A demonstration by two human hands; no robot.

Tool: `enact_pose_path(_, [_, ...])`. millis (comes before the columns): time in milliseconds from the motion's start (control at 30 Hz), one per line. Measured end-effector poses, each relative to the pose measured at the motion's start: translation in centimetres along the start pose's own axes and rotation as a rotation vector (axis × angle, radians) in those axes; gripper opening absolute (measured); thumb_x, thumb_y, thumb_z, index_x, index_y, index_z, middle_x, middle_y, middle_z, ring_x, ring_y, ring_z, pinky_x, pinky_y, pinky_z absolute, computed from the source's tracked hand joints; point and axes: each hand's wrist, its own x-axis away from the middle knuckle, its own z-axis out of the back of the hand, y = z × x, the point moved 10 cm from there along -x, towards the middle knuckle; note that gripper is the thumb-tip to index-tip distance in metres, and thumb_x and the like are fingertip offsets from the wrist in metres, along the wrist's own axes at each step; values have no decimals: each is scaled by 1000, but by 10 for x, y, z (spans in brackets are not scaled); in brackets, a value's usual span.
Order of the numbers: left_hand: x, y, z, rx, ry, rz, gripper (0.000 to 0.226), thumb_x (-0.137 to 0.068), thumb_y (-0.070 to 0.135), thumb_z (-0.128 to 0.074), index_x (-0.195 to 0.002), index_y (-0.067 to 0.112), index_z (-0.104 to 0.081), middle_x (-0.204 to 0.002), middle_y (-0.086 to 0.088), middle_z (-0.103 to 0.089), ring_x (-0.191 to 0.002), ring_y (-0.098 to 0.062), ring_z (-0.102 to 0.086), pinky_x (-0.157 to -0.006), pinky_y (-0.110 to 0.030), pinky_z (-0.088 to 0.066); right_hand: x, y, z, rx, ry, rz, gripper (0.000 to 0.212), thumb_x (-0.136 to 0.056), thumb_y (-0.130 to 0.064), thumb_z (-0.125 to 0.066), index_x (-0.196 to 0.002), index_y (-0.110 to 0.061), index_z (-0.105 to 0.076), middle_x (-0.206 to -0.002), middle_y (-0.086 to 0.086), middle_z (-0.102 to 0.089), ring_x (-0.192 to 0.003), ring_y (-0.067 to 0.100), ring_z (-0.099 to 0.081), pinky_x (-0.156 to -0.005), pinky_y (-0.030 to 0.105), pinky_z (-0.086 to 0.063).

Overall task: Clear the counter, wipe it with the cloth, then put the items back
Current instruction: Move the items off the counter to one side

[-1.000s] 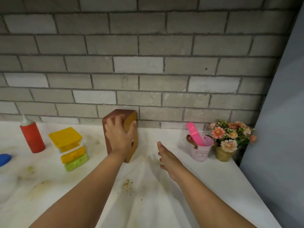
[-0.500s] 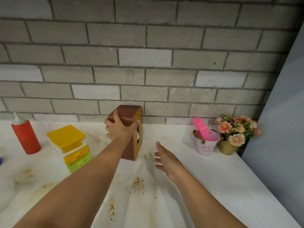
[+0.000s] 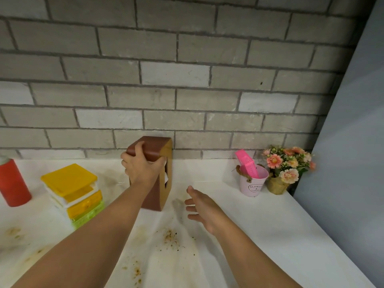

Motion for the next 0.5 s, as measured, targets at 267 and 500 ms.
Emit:
enact_pose_path(267, [6, 37, 32, 200, -3, -71, 68, -63, 38, -68, -126, 29, -45, -128, -12, -28, -121, -32, -33, -104, -35, -33, 4, 2, -12, 29, -7, -22, 51, -97, -49, -35, -136, -17, -43, -114, 3, -57, -107, 20, -57, -94, 32, -50])
enact_pose_path(500, [23, 73, 54, 441, -13, -73, 60, -71, 32, -75, -124, 31, -46, -125, -4, -31, -106, -20, -41, -87, -25, -35, 15, 2, -6, -133, 42, -68, 69, -91, -58, -41, -146, -20, -26, -138, 7, -46, -110, 24, -54, -78, 34, -54])
